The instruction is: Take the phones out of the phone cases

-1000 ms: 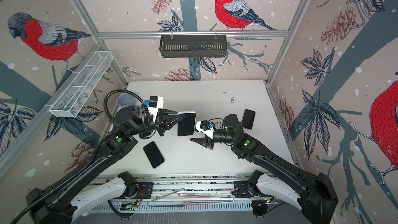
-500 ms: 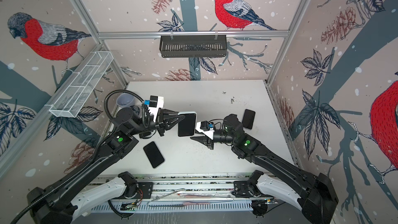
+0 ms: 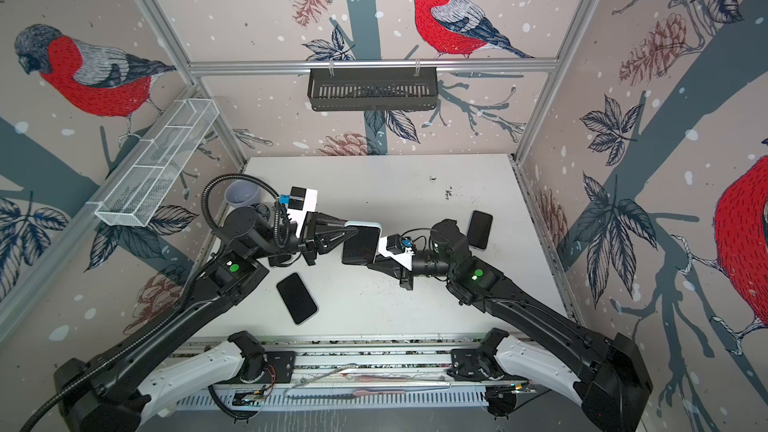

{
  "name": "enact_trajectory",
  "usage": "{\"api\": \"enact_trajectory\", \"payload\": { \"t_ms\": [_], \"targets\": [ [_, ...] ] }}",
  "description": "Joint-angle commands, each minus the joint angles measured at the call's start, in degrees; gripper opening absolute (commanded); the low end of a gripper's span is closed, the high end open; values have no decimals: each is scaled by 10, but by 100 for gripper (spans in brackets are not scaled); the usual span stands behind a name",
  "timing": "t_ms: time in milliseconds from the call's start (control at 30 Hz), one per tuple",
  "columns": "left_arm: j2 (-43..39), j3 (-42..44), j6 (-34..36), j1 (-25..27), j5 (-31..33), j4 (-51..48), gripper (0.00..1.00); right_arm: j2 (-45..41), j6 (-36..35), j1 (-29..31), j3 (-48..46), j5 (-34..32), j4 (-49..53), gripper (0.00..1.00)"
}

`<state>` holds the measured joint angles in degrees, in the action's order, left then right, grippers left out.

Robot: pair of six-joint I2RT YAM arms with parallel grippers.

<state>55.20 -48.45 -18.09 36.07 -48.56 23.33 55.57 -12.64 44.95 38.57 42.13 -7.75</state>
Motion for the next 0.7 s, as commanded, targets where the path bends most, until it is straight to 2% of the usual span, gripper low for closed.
{"api": "enact_trajectory", "payload": {
  "t_ms": [0,100,333,533,567,667],
  "targets": [
    [8,-2,-46,-2,22,48,0,-6,-58,8,2,6,-36,6],
    [20,-6,-66,-1,23,50,0,-11,-103,27,-5,-45,-44,1],
    [62,-17,-106,-1,41,43,0,6,-203,83,-3,-219,-82,0],
    [82,-11,-146,-1,58,70,0,19,-215,102,-10,-318,-129,0],
    [84,-13,-151,-1,63,68,0,17,-212,102,-17,-326,-141,1],
    [84,-20,-165,-1,73,66,0,2,-195,102,-46,-359,-182,15]
  ]
}}
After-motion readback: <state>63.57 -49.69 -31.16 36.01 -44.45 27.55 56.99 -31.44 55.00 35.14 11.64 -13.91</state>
